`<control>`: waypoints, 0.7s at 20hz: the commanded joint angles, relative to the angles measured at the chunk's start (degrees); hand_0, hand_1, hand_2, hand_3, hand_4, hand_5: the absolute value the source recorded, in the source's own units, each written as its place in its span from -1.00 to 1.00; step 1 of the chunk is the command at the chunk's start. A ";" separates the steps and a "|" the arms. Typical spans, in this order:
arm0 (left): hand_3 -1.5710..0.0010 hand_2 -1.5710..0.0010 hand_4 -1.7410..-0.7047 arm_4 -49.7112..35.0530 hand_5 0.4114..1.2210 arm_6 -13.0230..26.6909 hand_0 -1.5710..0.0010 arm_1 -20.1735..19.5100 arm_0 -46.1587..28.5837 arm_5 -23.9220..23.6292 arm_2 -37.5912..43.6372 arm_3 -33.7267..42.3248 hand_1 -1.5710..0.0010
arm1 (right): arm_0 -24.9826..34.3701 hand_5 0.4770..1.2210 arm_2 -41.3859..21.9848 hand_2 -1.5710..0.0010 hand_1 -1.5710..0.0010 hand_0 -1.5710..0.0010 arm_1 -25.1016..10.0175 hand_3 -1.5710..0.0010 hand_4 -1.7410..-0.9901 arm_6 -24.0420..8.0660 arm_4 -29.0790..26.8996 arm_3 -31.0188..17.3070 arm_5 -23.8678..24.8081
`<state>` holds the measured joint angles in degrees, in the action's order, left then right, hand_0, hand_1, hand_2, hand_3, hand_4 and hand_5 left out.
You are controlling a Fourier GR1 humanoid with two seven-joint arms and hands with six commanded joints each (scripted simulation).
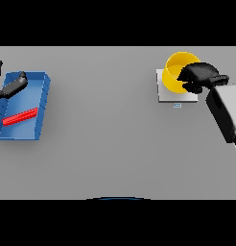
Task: Pick up the red beaker and tilt it to pour out 1 green nut into yellow bowl. Pick up the yellow bowl and place it on the metallic measuring scale.
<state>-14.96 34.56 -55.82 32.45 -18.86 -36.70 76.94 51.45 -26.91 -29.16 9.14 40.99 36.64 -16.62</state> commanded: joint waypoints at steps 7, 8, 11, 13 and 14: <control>1.00 1.00 0.79 0.04 -0.18 0.38 1.00 1.05 1.66 0.53 -0.50 -1.50 1.00 | 1.43 0.36 0.61 -0.22 -0.10 -0.24 1.45 0.03 -0.37 -0.80 -1.86 -2.88 -2.06; 1.00 1.00 0.79 -0.06 -0.18 0.39 1.00 1.15 1.77 0.58 -0.65 -1.71 1.00 | 1.48 0.21 0.59 -0.03 0.12 0.01 1.37 0.09 -0.28 -0.74 -1.82 -3.12 -2.18; 1.00 1.00 0.81 0.45 -0.19 0.38 1.00 1.48 2.04 0.29 -1.08 -2.58 1.00 | 1.60 -0.07 0.37 0.34 0.55 0.49 1.73 0.23 -0.12 -0.60 -1.77 -3.65 -2.88; 1.00 1.00 0.80 0.13 -0.19 -0.01 1.00 1.69 2.51 0.71 -0.65 -3.69 1.00 | 2.47 -0.18 0.08 0.50 0.71 0.67 1.80 0.31 -0.05 0.51 -1.36 -5.09 -3.26; 1.00 1.00 0.79 -0.01 -0.20 -0.14 1.00 1.83 1.93 0.54 -0.79 -3.40 1.00 | 2.80 -0.22 -0.20 0.57 0.77 0.74 1.78 0.35 -0.02 1.39 -1.07 -5.69 -3.39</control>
<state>-14.98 34.42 -53.97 34.36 -18.30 -37.51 73.54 54.25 -27.10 -27.38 10.52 39.93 30.95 -20.01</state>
